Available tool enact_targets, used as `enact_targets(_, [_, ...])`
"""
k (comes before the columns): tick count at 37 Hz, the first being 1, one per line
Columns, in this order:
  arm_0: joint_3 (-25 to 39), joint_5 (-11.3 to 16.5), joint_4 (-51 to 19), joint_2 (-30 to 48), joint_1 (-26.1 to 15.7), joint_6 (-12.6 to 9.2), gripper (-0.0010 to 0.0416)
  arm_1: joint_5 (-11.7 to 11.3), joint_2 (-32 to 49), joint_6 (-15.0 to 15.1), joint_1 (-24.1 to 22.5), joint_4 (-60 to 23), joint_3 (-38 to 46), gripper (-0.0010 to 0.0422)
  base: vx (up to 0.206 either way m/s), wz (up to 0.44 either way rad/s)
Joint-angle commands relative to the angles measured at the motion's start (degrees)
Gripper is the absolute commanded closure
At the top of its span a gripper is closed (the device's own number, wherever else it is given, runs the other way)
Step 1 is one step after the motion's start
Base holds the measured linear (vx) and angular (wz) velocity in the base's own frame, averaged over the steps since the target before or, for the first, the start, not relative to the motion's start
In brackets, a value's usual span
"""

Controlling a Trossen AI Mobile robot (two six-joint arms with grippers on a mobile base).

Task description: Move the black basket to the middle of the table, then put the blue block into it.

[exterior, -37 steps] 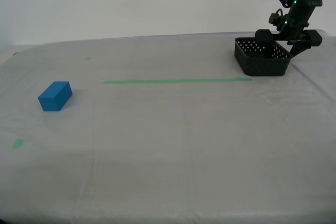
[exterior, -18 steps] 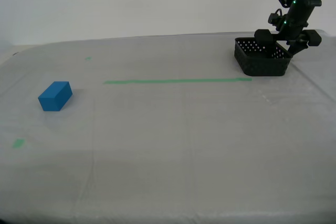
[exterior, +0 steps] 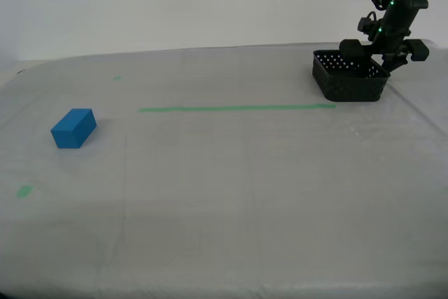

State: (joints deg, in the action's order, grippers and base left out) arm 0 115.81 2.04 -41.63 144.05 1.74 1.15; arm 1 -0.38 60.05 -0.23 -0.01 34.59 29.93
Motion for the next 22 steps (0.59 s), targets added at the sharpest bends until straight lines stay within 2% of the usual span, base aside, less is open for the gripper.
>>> enact_targets(1, [0.00,-0.26,0.02,0.00,-0.02,-0.11,0.0234,-0.02,-0.02,0.09,-0.02,0.24,0.04,0.0412,0.000,0.000])
enact_targets(9, [0.00,-0.24,0.11,0.00,-0.07,-0.11,0.0301,-0.02,-0.02,0.09,-0.02,0.24,0.04,0.0412,0.000,0.000])
enact_targets(18, [0.00,-0.20,0.50,0.00,-0.20,-0.07,0.0411,-0.02,-0.02,0.07,-0.02,0.24,0.04,0.0412,0.000,0.000])
enact_targets(22, [0.00,-0.22,0.76,0.00,-0.26,-0.11,0.0405,-0.02,-0.02,0.07,-0.02,0.24,0.04,0.0412,0.000,0.000])
